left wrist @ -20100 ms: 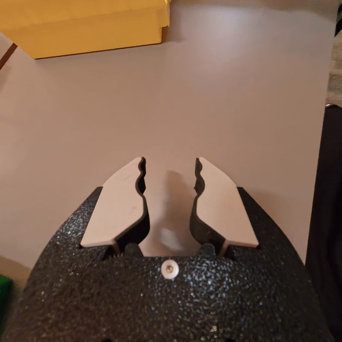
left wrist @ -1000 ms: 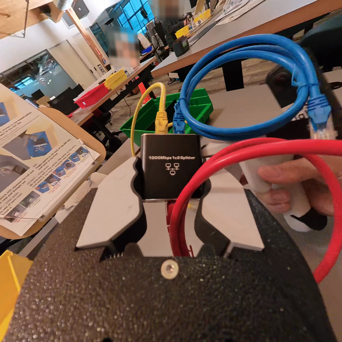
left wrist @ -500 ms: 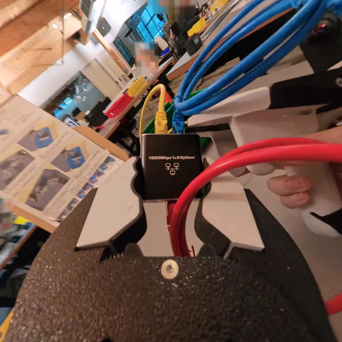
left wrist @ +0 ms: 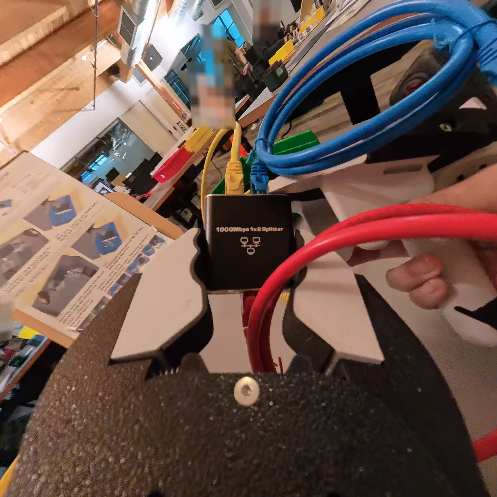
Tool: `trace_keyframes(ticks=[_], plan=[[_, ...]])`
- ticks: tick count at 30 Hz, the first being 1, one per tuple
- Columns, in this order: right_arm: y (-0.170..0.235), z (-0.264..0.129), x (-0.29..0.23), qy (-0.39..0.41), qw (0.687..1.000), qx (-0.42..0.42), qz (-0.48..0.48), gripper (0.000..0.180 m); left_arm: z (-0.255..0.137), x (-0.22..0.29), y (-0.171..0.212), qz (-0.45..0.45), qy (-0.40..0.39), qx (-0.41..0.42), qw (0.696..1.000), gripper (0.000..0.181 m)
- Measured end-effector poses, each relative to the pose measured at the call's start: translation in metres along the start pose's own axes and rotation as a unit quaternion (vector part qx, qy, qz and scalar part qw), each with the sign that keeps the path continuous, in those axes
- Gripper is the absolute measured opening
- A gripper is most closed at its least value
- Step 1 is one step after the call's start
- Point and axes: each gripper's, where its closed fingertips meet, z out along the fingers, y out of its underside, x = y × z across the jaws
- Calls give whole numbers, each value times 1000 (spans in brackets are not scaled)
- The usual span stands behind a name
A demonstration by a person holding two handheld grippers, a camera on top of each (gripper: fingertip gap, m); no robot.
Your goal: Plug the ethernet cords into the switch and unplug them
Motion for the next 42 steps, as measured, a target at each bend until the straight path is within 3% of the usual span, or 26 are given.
trace_keyframes(ticks=[15, 30, 42], plan=[[2, -1, -2, -11, 1000, -14, -15, 15, 0, 5, 1, -62, 25, 14, 998, 62], [1, -7, 1, 18, 999, -11, -33, 16, 1, 13, 0, 26, -8, -14, 1000, 62], [0, -12, 12, 53, 996, -15, -71, 17, 10, 19, 7, 7, -3, -11, 1000, 62]])
